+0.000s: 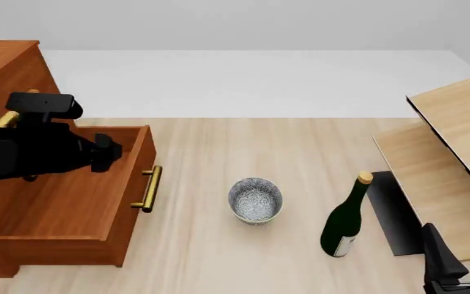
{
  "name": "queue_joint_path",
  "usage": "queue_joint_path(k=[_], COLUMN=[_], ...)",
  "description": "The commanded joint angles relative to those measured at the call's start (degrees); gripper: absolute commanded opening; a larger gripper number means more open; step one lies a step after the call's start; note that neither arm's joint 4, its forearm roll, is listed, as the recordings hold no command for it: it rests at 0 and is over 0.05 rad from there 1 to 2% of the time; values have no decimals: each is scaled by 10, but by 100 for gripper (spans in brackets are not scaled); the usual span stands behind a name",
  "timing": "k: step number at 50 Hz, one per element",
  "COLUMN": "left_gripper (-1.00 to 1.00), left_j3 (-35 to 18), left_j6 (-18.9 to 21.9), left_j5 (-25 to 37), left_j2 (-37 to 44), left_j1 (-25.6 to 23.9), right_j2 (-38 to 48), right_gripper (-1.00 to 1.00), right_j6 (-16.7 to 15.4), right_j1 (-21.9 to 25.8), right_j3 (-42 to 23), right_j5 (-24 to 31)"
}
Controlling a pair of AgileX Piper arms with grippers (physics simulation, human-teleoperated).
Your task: Put the wine bottle in the bottom drawer of the cabinet.
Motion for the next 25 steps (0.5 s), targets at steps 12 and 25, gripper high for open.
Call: queue_joint_path(k=[12,25], left_gripper=[100,100], left_j3=[83,118], left_j6=[-13,-31], left_j5=[-58,-82], left_j2=[8,6], left_j1=[1,-2], right_j2=[0,0], right_gripper=[100,100], right_j6=[-7,-12], right_j1=[4,5], right_j3=[2,2], right_j5=[3,4])
